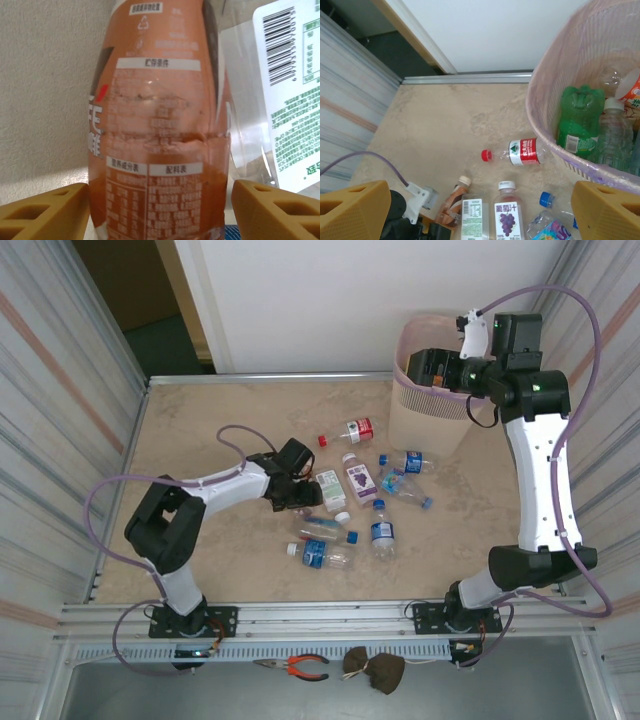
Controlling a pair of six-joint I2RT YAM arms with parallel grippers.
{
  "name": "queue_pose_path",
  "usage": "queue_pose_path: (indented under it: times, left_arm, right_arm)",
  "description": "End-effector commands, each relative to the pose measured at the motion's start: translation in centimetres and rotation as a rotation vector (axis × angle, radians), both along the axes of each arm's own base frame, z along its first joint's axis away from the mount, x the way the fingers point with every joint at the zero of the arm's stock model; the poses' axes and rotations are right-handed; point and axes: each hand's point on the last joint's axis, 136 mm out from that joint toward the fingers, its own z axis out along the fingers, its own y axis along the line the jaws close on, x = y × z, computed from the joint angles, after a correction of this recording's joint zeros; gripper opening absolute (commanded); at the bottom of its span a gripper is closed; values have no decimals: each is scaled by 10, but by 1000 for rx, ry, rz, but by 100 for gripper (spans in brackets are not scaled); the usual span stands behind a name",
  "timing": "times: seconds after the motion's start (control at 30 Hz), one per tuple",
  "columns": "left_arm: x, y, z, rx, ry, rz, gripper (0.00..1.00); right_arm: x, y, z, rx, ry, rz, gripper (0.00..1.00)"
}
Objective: Put the plastic bottles in the bin
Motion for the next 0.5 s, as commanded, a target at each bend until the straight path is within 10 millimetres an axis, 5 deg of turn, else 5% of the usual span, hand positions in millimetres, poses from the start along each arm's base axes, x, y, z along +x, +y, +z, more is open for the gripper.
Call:
queue_pose_path:
  times: [0.0,0.47]
  left_arm:
    - [-7,4,-12,31,34,2,74]
    - [-2,26,-18,137,22,-23,70]
  right_arm:
    - [-6,2,11,-10,-50,13,92]
    - [-9,5,14,-5,-58,21,92]
